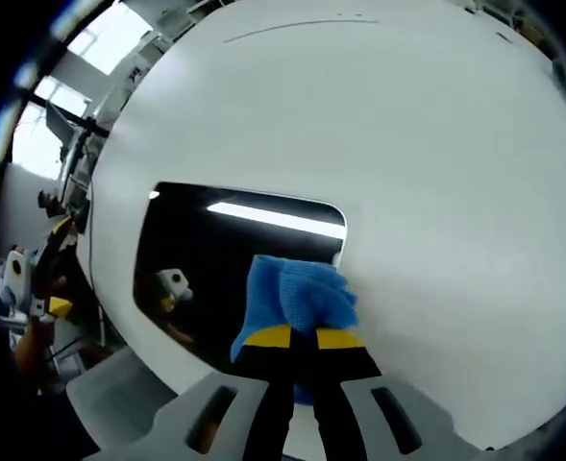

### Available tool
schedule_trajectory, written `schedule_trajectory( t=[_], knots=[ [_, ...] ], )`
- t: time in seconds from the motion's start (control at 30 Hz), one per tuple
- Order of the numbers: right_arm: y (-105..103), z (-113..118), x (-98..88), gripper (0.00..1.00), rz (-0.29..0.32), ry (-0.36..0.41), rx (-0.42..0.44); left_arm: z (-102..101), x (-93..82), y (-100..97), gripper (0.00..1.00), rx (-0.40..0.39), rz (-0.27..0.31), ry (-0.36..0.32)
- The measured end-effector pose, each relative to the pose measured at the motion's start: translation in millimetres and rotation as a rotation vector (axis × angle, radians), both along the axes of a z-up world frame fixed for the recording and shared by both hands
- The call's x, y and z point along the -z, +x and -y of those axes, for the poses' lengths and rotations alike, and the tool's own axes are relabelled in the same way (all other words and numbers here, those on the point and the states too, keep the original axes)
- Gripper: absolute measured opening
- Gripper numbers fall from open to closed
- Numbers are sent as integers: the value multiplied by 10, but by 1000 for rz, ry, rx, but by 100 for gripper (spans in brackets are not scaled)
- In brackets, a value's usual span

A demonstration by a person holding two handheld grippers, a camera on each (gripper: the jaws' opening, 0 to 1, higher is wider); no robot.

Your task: Wipe the mirror surface with the cleaning cloth until all visible marks leave the cleaned area.

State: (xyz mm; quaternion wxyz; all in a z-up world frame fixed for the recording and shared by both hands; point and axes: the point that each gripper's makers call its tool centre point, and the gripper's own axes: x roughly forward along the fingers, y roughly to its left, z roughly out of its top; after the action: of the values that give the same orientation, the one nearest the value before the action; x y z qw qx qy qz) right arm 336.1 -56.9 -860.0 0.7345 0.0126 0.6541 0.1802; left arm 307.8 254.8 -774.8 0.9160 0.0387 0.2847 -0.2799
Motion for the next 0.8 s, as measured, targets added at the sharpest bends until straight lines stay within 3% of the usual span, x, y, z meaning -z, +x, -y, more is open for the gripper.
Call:
schedule_trajectory(
  t=[0.8],
  knots=[
    [-24, -16, -9, 1, 57, -47, -17, 40, 8, -40, 100, 14, -4, -4]
  ],
)
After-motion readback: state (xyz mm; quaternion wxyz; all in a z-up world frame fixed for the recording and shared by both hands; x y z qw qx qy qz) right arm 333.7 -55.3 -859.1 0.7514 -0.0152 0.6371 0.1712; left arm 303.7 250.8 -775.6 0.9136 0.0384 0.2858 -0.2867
